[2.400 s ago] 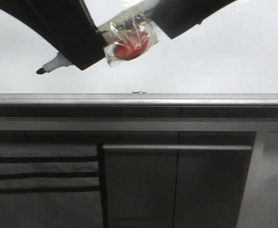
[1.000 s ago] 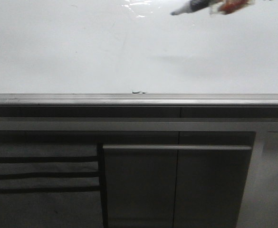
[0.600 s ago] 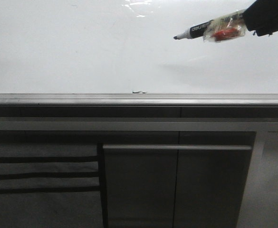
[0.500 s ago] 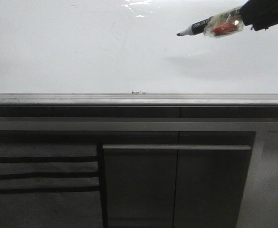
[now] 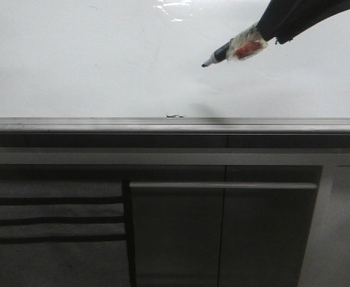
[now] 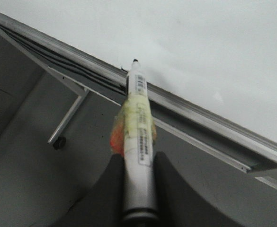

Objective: Write number 0 on whiteboard

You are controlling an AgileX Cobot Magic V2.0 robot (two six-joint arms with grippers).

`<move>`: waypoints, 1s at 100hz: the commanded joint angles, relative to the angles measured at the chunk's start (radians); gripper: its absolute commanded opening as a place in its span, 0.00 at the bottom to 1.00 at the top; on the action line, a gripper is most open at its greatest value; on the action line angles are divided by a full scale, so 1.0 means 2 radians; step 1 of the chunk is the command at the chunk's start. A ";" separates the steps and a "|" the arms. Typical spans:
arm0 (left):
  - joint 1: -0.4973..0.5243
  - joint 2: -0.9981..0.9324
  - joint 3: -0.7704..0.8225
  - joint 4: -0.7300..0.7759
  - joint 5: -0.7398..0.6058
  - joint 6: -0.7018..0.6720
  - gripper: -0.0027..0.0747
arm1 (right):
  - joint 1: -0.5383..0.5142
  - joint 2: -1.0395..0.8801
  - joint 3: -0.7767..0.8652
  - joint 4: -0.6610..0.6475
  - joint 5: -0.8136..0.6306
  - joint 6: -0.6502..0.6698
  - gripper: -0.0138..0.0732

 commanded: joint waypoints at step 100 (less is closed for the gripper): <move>0.001 0.001 -0.013 -0.014 -0.039 -0.004 0.70 | 0.003 0.131 -0.172 0.011 0.054 -0.021 0.14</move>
